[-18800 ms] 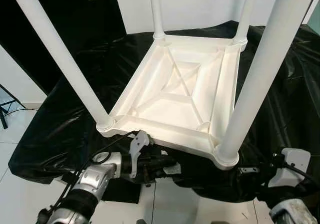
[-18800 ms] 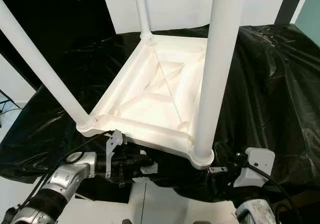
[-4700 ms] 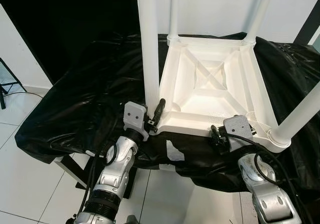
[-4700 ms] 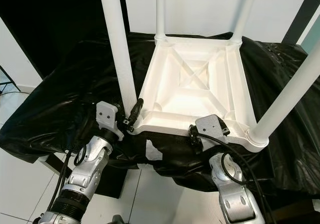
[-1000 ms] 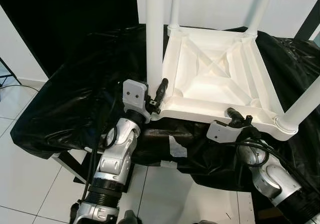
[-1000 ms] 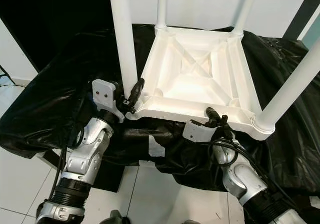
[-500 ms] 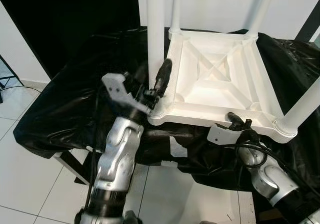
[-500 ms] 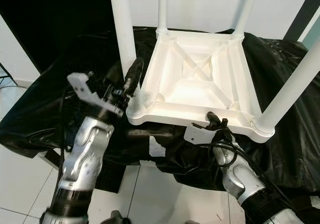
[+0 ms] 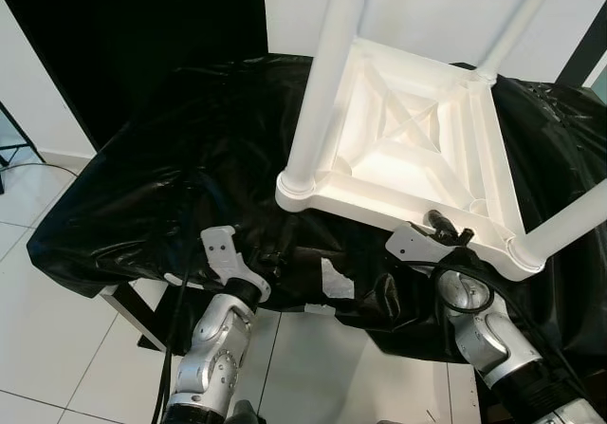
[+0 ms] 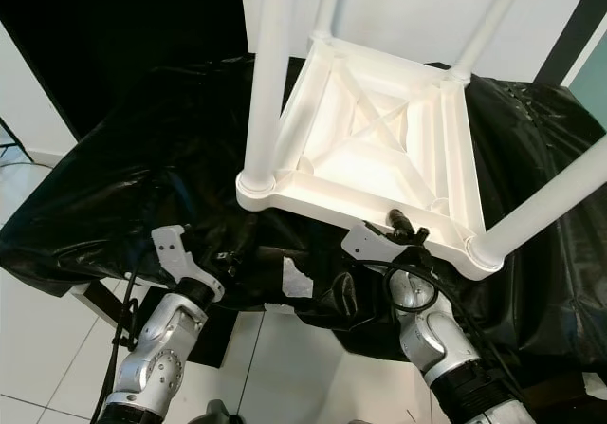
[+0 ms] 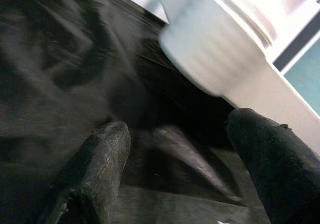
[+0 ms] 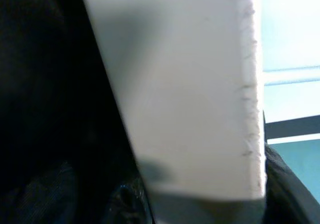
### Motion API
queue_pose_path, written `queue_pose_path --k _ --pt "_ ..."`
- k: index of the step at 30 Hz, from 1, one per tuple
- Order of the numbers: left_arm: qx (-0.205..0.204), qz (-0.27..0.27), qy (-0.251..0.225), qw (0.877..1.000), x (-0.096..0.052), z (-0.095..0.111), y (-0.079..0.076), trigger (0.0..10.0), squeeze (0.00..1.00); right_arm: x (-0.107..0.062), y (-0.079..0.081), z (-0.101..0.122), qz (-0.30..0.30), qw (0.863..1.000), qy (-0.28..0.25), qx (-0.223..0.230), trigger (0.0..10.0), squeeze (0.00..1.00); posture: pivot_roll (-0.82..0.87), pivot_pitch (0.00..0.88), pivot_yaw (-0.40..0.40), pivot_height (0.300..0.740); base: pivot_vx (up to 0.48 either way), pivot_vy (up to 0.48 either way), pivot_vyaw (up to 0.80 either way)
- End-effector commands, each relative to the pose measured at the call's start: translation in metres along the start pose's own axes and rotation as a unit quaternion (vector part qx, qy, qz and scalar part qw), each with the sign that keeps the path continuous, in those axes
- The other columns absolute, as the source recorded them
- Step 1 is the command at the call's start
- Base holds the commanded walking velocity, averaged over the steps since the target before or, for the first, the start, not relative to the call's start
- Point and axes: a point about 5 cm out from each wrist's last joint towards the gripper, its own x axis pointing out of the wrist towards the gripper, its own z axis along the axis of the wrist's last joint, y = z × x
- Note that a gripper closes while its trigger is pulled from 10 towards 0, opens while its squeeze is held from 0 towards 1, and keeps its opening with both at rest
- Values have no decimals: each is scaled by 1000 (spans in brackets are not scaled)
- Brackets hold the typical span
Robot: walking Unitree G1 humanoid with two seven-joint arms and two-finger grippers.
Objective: Building children table
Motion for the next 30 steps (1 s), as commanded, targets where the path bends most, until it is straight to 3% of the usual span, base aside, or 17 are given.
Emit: queue_pose_path --k 1,5,8,10,12,13,15,22,30 --pt "6 -150 5 989 0 -2 -16 10000 0 5 -12 8 -39 996 -11 76 0 0 -76 32 -7 740 0 0 0" --pt "7 -156 6 988 1 -3 -17 10000 0 10 -17 8 -42 995 -10 91 0 0 -78 30 -6 740 0 0 0" --pt "14 -156 4 988 5 -4 -14 10000 0 21 -29 21 -45 986 -42 157 0 0 -83 29 -3 740 0 0 0" --pt "14 -156 4 988 5 -4 -14 10000 0 21 -29 21 -45 986 -42 157 0 0 -83 29 -3 740 0 0 0" --pt "15 -156 2 988 6 -5 -15 10000 0 27 -40 31 -55 973 -61 216 0 0 -81 30 -5 740 0 0 0" --pt "15 -156 2 988 6 -5 -15 10000 0 27 -40 31 -55 973 -61 216 0 0 -81 30 -5 740 0 0 0" --pt "16 -158 0 987 7 -5 -17 10000 0 30 -51 42 -61 960 -91 259 0 0 -75 32 -8 740 0 0 0" --pt "18 -156 1 988 5 -6 -18 10000 0 28 -55 58 -37 948 -139 285 0 0 -71 34 -9 740 0 0 0" --pt "21 -158 0 987 5 -6 -18 10000 0 25 -49 62 -12 942 -151 300 0 0 -75 40 -3 740 0 0 0"
